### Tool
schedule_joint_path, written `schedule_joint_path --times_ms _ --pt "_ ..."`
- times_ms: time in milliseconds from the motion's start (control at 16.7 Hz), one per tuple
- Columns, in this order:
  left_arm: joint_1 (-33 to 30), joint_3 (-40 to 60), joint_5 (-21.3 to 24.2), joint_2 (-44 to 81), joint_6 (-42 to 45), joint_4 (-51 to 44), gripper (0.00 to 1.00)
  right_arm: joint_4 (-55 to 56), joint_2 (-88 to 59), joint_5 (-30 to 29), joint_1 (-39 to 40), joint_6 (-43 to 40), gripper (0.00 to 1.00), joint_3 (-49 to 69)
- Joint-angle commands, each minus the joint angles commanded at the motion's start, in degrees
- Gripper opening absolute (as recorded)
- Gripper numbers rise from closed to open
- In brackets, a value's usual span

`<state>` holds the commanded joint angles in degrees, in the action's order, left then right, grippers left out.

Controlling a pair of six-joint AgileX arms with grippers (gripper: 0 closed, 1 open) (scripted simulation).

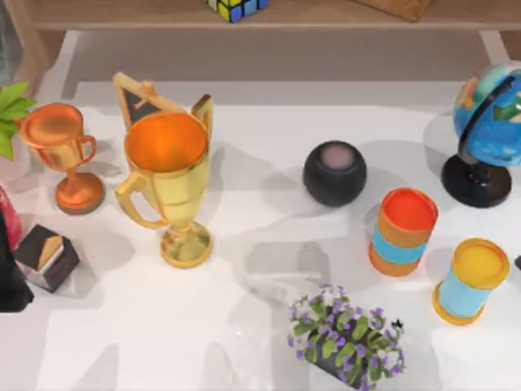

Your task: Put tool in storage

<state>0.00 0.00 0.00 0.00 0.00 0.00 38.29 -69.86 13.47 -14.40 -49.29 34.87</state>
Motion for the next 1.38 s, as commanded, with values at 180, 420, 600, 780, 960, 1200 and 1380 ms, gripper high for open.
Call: schedule_joint_path --times_ms 180,420,600,780,960,1200,1380 --pt "0.00 0.00 0.00 0.00 0.00 0.00 1.00 9.36 -19.34 3.11 -3.91 -12.27 1.00 8.50" --pt "0.00 0.00 0.00 0.00 0.00 0.00 1.00 20.28 -41.77 6.87 -8.22 -26.43 1.00 18.43" --pt "0.00 0.00 0.00 0.00 0.00 0.00 1.00 26.40 -53.82 9.07 -10.43 -34.27 1.00 24.00" --pt "0.00 0.00 0.00 0.00 0.00 0.00 1.00 30.07 -60.55 10.44 -11.66 -38.92 1.00 27.36" --pt "0.00 0.00 0.00 0.00 0.00 0.00 1.00 30.90 -62.00 10.76 -11.92 -39.96 1.00 28.12" --pt "0.00 0.00 0.00 0.00 0.00 0.00 1.00 30.69 -61.95 10.62 -11.62 -39.90 1.00 28.07" --pt "0.00 0.00 0.00 0.00 0.00 0.00 1.00 29.38 -63.18 10.07 -11.25 -39.97 1.00 30.82"
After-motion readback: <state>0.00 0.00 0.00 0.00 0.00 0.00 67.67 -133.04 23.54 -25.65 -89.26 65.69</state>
